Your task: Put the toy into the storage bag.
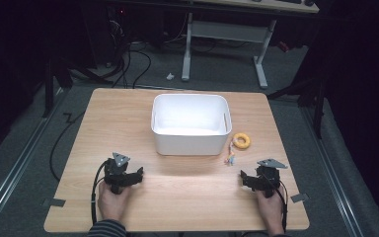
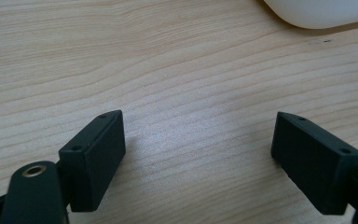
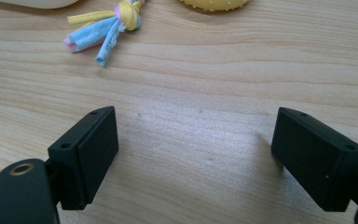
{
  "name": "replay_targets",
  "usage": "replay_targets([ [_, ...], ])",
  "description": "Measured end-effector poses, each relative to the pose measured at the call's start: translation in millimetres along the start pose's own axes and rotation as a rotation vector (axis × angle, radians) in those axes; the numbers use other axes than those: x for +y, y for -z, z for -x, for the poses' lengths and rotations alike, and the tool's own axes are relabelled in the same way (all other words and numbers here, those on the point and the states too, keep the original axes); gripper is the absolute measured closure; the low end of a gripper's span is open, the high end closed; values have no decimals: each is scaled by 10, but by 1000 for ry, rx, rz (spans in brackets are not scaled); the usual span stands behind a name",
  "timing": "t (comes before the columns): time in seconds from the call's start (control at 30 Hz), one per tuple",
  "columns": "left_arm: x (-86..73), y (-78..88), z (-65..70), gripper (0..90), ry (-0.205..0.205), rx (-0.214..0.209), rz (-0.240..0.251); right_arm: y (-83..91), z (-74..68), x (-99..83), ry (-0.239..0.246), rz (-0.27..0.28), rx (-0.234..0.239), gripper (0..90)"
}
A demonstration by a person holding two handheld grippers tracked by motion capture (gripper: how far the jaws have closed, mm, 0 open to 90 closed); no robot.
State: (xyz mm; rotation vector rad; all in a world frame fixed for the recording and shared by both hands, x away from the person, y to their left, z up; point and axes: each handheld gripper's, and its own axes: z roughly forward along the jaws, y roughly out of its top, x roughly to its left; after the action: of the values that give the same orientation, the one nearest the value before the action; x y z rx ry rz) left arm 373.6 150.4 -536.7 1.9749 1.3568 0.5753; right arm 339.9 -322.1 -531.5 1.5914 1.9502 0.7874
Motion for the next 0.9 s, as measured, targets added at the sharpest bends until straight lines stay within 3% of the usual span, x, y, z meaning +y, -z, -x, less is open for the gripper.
replay_targets([
  [0.9, -3, 4, 3, 177, -1, 0, 0, -15, -23, 14, -9, 2, -7, 149],
])
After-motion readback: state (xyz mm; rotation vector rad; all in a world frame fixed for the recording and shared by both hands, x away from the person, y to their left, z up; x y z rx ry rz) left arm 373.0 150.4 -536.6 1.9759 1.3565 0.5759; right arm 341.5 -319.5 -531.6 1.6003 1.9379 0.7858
